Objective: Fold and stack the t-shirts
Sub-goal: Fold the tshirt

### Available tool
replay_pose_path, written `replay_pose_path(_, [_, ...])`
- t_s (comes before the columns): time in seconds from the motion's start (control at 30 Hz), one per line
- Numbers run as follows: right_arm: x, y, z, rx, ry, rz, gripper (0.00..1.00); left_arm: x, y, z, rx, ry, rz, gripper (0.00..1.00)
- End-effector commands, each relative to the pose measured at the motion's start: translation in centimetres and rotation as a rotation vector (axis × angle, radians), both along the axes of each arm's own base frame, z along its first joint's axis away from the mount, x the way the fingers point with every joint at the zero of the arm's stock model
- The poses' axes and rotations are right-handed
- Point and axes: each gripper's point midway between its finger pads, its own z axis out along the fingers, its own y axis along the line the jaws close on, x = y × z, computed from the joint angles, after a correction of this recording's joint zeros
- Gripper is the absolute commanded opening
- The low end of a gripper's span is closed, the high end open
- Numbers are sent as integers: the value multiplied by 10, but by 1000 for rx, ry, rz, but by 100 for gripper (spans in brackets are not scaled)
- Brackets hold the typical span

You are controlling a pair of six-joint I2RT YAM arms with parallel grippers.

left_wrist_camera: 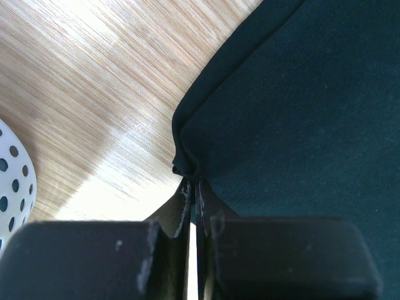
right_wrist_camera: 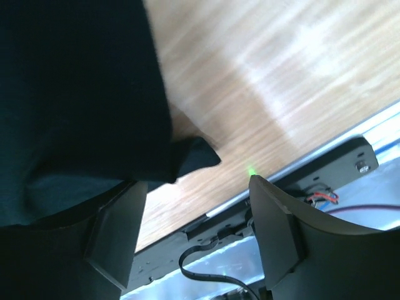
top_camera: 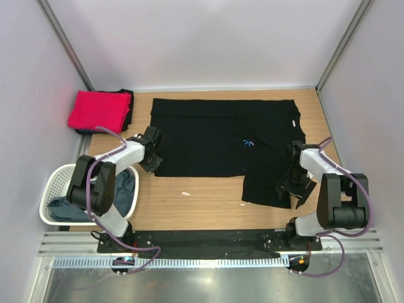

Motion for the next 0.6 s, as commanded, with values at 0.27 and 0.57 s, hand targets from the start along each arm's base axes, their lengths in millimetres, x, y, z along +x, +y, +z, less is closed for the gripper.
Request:
replay_pose_path(0.27, [17,13,-26,-11,-15,95,70,-15,0,-19,-19,76,-1,1])
replay_pose_path(0.57, [33,21,-34,1,-99,60,78,-13,5,-20,-23,82,10,1])
